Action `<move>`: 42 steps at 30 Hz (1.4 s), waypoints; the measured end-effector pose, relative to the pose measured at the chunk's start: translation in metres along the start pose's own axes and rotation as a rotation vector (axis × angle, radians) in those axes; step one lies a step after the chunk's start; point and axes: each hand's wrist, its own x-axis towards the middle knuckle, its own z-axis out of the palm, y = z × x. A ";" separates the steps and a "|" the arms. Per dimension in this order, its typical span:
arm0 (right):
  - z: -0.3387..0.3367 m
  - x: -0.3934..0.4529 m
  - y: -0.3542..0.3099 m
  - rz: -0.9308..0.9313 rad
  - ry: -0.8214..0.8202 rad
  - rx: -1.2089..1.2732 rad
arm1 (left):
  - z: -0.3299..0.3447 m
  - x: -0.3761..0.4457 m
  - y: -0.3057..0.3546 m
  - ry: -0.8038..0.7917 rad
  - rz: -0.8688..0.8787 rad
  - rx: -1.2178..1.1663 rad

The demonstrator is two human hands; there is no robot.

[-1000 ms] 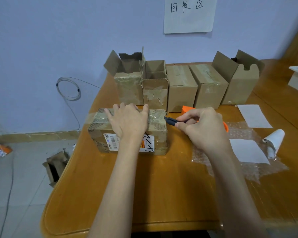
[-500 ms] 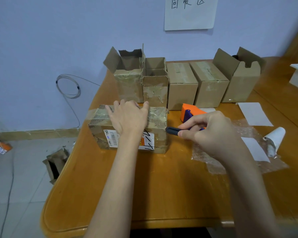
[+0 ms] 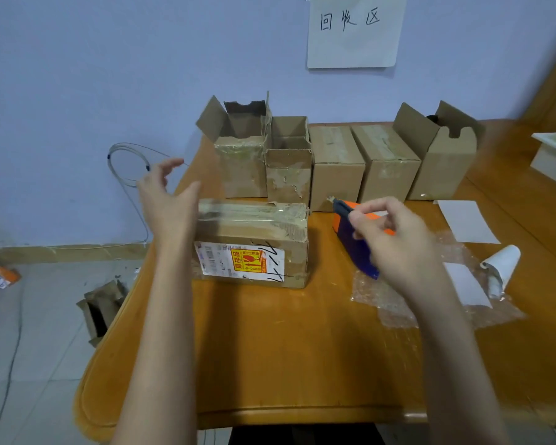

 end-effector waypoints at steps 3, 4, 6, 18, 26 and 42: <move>0.027 -0.004 0.001 0.091 -0.192 0.102 | -0.009 -0.003 -0.015 -0.218 -0.147 0.082; 0.036 -0.005 0.001 0.110 -0.244 0.125 | -0.011 -0.004 -0.018 -0.220 -0.153 0.097; 0.053 -0.007 0.002 0.102 -0.296 0.150 | -0.012 -0.006 -0.019 -0.187 -0.134 0.132; 0.079 0.018 0.013 -0.126 -0.149 0.125 | -0.024 -0.039 -0.025 -0.567 -0.336 0.055; 0.063 0.032 0.021 -0.099 -0.161 0.087 | -0.017 -0.048 -0.007 -0.707 -0.488 -0.095; 0.059 0.022 0.018 -0.033 -0.101 0.225 | 0.039 -0.063 -0.023 -0.234 0.041 0.073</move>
